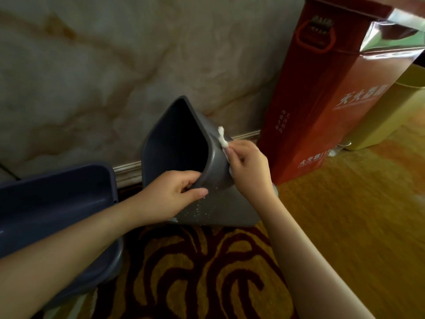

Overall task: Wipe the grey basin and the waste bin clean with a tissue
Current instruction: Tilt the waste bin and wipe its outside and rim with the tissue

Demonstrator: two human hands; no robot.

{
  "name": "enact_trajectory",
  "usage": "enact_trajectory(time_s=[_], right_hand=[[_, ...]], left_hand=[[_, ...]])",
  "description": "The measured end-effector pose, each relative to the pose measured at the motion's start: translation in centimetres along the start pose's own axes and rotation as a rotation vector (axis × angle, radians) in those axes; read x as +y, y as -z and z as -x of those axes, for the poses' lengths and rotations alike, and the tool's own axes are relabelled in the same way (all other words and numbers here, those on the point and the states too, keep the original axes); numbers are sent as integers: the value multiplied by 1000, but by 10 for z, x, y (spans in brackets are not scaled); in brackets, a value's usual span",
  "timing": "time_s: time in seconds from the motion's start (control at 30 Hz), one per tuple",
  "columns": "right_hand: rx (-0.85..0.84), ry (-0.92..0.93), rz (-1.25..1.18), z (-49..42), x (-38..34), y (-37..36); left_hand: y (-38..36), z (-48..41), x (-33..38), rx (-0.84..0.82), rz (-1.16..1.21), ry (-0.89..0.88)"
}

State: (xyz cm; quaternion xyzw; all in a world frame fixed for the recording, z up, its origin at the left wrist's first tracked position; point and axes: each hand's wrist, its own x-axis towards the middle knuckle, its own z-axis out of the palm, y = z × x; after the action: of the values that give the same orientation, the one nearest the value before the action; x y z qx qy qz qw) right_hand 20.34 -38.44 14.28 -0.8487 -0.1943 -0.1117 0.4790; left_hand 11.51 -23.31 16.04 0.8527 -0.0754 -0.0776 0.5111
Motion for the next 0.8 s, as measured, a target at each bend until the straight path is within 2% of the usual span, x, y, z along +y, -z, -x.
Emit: enact_trajectory(time_s=[0.17, 0.37, 0.43, 0.5, 0.63, 0.73, 0.8], right_hand=[[136, -220, 153, 44, 82, 4], [299, -516, 110, 62, 117, 12], [392, -460, 62, 54, 98, 18], [450, -276, -29, 42, 60, 15], [331, 97, -121, 37, -9, -19], [350, 164, -99, 38, -1, -31], [383, 93, -56, 39, 28, -28]], left_hand=[[4, 8, -6, -35, 6, 10], [8, 7, -3, -115, 49, 32], [9, 5, 1, -125, 58, 36], [10, 1, 4, -123, 84, 50], [10, -7, 10, -119, 133, 66], [10, -6, 11, -117, 125, 61], [11, -3, 7, -124, 151, 70]])
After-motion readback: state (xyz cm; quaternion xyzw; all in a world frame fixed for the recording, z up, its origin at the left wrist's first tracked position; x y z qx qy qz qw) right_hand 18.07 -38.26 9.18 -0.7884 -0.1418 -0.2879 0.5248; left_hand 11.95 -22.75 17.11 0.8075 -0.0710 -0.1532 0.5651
